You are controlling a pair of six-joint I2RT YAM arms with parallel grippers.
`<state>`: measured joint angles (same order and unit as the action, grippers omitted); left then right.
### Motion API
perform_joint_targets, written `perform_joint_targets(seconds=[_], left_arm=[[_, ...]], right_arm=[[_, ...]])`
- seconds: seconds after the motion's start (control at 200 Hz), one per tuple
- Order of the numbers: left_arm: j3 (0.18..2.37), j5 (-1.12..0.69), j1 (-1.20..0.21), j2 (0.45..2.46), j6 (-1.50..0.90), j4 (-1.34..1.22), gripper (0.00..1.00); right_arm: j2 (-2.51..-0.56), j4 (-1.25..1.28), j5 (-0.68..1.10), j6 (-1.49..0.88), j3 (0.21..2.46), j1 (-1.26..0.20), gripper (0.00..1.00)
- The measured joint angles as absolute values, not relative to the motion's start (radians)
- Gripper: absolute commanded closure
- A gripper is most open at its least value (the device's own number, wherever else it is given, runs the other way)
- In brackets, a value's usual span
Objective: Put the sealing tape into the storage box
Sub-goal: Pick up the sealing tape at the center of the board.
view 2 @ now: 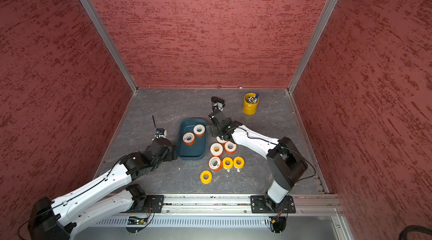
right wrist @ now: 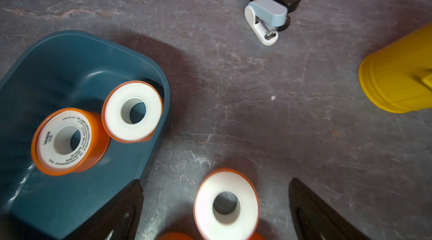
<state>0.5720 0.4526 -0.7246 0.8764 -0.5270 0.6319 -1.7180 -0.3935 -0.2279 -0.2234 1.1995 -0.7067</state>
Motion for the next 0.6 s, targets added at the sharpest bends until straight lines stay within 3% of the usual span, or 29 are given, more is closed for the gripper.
perform_joint_targets(seconds=[0.23,0.601], left_arm=[[0.572,0.453,-0.730,0.867,-0.527,0.630,0.07],[0.572,0.453,-0.730,0.885,-0.527,0.628,0.07]], right_arm=[[-1.856,-0.478,-0.190,-0.224,1.282,-0.689,0.02],[-1.885,-0.527,-0.158,-0.228,1.280,-0.649,0.02]])
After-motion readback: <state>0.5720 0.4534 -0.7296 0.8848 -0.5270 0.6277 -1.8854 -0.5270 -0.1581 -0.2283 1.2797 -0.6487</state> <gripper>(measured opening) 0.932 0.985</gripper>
